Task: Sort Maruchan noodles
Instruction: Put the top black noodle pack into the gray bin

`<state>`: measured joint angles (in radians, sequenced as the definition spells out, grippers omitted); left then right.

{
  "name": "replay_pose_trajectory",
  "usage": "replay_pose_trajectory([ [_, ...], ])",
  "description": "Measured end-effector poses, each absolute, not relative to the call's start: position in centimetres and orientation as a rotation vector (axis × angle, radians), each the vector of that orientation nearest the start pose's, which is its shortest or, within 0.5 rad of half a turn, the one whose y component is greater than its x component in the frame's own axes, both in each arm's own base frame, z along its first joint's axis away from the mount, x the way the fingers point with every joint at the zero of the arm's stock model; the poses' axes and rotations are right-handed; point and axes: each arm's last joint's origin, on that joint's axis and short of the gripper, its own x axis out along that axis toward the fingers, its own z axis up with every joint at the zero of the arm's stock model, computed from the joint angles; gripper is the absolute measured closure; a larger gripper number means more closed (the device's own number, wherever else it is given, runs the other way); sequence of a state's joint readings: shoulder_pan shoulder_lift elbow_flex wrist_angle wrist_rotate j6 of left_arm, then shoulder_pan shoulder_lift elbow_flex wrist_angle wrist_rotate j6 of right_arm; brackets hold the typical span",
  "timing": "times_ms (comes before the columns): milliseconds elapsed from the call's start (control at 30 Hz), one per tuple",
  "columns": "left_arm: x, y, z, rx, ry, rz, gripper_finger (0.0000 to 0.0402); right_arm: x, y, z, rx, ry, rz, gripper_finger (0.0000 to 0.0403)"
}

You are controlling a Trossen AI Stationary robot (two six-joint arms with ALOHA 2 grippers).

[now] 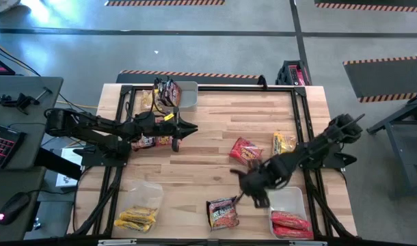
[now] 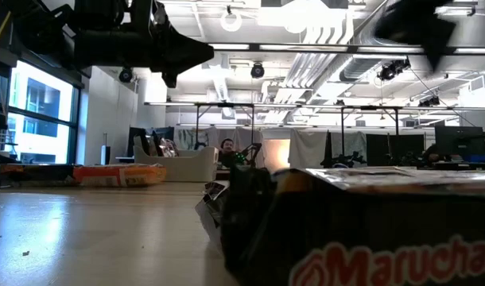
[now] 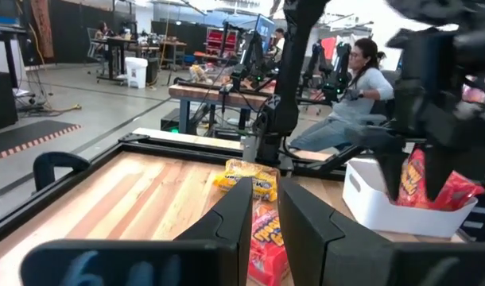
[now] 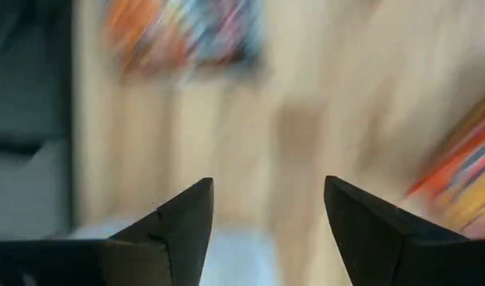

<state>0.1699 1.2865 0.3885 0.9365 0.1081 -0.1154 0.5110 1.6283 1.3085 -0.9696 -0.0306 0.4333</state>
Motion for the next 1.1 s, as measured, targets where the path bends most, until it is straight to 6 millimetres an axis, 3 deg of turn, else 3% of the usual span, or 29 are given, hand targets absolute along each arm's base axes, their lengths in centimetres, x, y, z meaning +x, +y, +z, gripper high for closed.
replay_pose_trajectory([
  [367, 23.9, 3.8, 20.1, -0.086, 0.013, 0.070, 0.0350, 26.9, 7.9, 19.3, -0.026, 0.466, 0.086, 0.0199],
  [467, 23.9, 4.0, 19.9, -0.089, 0.033, 0.100, 0.0351, 26.4, 6.0, 18.0, -0.025, 0.309, 0.040, 0.0199],
  [700, 23.6, 5.1, 19.2, -0.124, 0.100, 0.233, 0.0351, 26.4, 0.8, 17.4, -0.021, 0.224, -0.247, 0.0199],
  [833, 23.5, 5.7, 18.5, -0.130, 0.183, 0.375, 0.0351, 26.9, -1.6, 18.0, -0.089, 0.213, -0.243, 0.0214],
  [933, 23.3, 5.6, 18.5, -0.125, 0.307, 0.429, 0.0350, 26.9, -3.2, 18.0, -0.127, 0.219, -0.187, 0.0256],
  [1100, 22.4, 4.7, 19.4, -0.114, 0.632, 0.510, 0.0350, 26.6, -5.7, 18.3, -0.154, 0.176, -0.100, 0.0359],
])
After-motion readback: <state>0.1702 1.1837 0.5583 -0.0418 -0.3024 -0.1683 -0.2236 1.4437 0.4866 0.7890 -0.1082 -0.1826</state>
